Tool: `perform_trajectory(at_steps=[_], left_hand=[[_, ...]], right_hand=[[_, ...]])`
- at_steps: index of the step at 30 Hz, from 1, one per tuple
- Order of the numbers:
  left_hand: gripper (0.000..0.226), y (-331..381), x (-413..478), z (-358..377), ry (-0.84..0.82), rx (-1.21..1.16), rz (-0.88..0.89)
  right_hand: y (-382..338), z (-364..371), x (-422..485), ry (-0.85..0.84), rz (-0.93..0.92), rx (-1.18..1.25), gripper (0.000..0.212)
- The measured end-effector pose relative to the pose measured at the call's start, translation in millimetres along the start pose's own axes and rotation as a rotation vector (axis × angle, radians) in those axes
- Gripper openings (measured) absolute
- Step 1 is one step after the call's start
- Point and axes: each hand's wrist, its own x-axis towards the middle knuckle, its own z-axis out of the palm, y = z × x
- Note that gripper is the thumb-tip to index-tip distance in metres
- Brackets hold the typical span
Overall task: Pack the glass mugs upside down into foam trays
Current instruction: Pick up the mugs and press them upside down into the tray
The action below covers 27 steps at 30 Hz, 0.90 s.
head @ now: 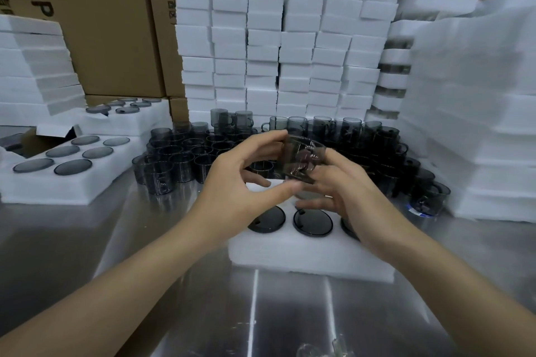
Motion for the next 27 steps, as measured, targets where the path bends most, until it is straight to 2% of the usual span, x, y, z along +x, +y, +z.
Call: perform_trajectory(at_steps=[7, 12, 16, 22, 27], left_hand=[[0.057, 3.9, 2.5, -1.0, 0.008, -0.106, -0.068], [0.063, 6.6, -0.8, 1.7, 0.031, -0.031, -0.046], [0.061, 6.2, -1.2, 0.3, 0.029, 0.023, -0.017], [0.071, 8.1, -1.3, -3.4, -0.110, 0.000, -0.038], [0.065, 6.1, 0.0, -4.3, -0.099, 0.018, -0.053]], right_hand=[[0.1, 1.8, 2.0, 0.038, 0.022, -0.091, 0.039], [-3.8, -0.3, 0.2, -0.012, 0.000, -0.058, 0.060], [-4.1, 0.0, -2.1, -0.028, -0.099, -0.203, 0.034], [-7.2, -3.8, -4.4, -0.051, -0.163, -0.210, 0.058], [-8.8, -3.4, -4.6, -0.046, -0.142, -0.227, 0.056]])
